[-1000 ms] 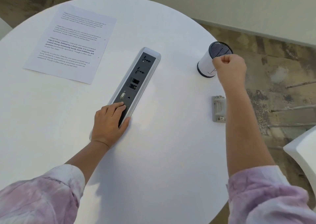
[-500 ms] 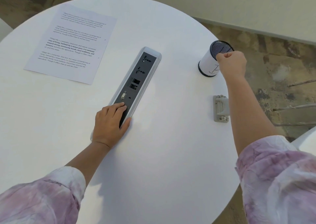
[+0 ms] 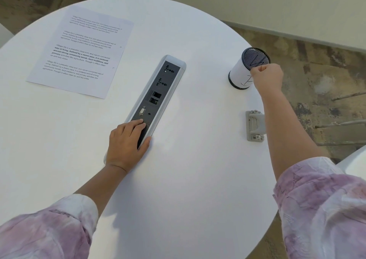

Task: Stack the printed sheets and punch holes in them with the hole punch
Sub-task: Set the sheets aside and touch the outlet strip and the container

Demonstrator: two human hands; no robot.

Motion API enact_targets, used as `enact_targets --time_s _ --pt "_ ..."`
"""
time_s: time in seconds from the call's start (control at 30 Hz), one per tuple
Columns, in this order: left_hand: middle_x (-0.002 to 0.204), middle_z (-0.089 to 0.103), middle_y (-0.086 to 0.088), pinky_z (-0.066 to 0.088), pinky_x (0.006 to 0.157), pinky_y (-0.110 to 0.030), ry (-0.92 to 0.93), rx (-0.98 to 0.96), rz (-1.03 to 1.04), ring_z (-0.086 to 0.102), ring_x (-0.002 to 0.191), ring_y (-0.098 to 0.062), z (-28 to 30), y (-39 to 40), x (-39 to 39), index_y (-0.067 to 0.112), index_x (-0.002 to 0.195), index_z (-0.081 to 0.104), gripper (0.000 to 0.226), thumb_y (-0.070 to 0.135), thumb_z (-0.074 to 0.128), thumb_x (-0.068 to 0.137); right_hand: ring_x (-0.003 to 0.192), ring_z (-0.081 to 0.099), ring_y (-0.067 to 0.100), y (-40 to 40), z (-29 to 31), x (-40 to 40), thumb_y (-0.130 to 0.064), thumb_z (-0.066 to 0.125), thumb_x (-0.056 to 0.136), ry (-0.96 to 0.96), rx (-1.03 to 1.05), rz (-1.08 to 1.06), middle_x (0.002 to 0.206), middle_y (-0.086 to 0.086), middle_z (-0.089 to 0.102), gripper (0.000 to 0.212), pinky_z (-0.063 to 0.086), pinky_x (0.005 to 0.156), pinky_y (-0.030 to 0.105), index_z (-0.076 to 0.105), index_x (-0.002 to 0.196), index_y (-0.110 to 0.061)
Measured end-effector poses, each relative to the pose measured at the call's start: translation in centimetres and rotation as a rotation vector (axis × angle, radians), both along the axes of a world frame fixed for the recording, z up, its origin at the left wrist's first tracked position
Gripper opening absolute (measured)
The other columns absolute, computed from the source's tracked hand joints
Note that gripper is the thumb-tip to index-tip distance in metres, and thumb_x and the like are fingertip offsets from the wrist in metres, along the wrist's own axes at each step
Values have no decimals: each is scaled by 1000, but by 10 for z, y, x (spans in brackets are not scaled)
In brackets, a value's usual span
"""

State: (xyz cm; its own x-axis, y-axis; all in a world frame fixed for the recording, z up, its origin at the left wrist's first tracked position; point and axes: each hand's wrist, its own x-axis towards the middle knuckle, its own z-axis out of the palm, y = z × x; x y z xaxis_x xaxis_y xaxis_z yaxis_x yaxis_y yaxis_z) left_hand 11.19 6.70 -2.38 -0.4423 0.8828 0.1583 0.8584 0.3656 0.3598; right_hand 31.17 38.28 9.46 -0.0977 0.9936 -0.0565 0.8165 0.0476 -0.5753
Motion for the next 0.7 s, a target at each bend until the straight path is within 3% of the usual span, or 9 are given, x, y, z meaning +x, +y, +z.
enact_targets --time_s 0.47,0.57,0.7 --pt "120 61 -3 41 81 -40 1 -6 -1 45 103 -21 0 1 0 10 109 63 44 42 43 85 22 24 12 15 -3 6 -7 46 84 29 -34 -91 20 -4 21 43 16 29 13 26 47 -17" --pt "121 61 -3 41 80 -41 2 -5 -3 45 102 -21 0 1 0 11 109 63 44 41 44 85 33 20 10 18 -4 7 -8 48 85 117 -93 -142 39 -3 24 43 24 44 23 27 48 -18" --pt "120 61 -3 41 80 -40 2 7 -4 45 102 -21 1 1 0 10 108 63 43 41 44 85 26 19 6 18 -3 7 -11 52 88 254 -198 -218 54 0 26 37 23 35 18 38 55 -20"
